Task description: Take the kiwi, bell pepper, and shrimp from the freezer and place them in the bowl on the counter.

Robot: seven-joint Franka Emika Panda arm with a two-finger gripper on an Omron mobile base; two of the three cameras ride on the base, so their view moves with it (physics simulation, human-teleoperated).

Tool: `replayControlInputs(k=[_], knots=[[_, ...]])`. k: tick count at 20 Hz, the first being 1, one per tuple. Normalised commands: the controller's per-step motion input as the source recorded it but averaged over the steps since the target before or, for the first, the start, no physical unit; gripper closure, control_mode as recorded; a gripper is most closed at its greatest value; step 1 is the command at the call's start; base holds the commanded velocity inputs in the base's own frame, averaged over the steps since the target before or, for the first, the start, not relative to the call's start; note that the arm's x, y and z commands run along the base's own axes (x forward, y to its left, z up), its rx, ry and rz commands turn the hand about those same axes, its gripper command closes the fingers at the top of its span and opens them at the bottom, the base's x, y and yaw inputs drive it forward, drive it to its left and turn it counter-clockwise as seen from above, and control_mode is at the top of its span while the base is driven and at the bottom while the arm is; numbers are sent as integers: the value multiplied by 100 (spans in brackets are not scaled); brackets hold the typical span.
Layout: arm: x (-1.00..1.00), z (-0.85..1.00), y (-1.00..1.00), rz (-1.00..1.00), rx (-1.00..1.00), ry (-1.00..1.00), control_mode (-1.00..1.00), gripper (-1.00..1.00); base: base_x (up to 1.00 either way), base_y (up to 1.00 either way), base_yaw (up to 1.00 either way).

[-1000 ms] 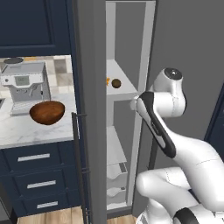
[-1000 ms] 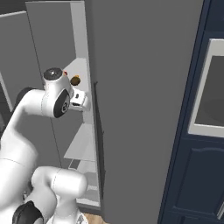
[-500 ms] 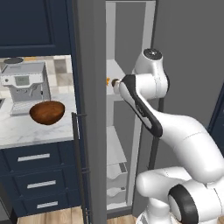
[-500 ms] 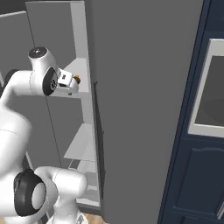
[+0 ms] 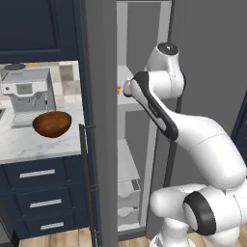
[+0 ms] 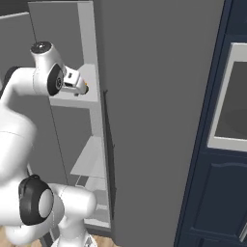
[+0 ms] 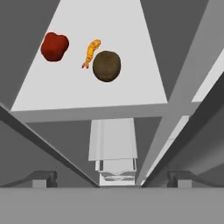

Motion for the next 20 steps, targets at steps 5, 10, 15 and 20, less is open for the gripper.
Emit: replayControlInputs(k=[5,10,15,20], knots=[[33,0,5,0,1,-5,-100,-100,0,0,0],[60,0,6,0,0,3,-100,-100,0,0,0],[57,0,5,0,-2,12,-100,-100,0,0,0],[35,-1,0,0,-2,4,-100,-100,0,0,0]])
